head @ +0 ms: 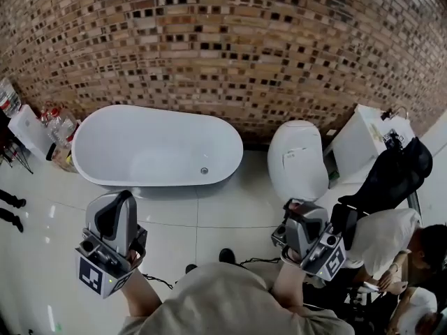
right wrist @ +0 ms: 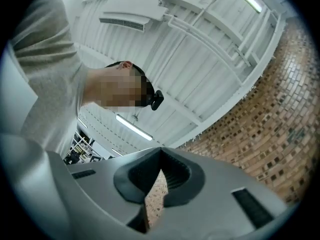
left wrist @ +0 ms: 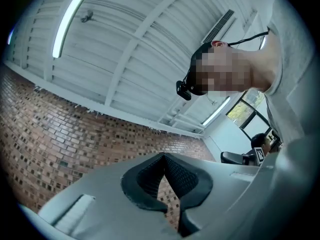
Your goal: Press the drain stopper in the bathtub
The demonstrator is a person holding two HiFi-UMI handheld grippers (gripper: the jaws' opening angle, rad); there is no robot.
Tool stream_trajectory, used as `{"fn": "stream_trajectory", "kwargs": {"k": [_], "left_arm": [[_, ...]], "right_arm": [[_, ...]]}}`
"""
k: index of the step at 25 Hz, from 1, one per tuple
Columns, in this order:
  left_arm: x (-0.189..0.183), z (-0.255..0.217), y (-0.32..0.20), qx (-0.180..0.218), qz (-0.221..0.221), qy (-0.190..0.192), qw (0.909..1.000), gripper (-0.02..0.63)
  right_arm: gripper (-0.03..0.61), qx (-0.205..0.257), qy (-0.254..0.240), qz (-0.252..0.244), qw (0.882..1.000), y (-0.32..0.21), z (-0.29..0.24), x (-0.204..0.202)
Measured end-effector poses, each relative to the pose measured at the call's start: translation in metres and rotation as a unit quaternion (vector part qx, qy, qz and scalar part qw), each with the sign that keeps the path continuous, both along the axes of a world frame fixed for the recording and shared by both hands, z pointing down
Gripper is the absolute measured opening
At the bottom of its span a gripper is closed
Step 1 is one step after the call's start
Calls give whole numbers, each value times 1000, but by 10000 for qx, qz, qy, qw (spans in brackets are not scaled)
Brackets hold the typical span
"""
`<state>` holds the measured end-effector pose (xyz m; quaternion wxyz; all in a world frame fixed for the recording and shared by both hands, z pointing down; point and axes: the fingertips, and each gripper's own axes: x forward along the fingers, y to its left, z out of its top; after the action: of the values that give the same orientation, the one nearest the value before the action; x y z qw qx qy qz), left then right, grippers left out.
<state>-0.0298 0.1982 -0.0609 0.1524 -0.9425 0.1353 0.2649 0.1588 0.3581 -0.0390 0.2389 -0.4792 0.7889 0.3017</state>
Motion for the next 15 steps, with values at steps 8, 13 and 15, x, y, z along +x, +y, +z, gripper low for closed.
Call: {"fn": "stream_trajectory", "kwargs": {"k": [8, 13, 15], "left_arm": [[-58, 27, 3, -204, 344, 90, 9992, 2], [-81, 39, 16, -212, 360, 131, 9990, 2], [-91, 30, 19, -105, 267, 307, 9991, 2]], "right_arm": [[14, -421, 558, 492, 9963, 12, 8, -92], [14, -580, 716, 496, 9945, 21, 21, -119], [14, -464, 892, 404, 9941, 22, 14, -126]]}}
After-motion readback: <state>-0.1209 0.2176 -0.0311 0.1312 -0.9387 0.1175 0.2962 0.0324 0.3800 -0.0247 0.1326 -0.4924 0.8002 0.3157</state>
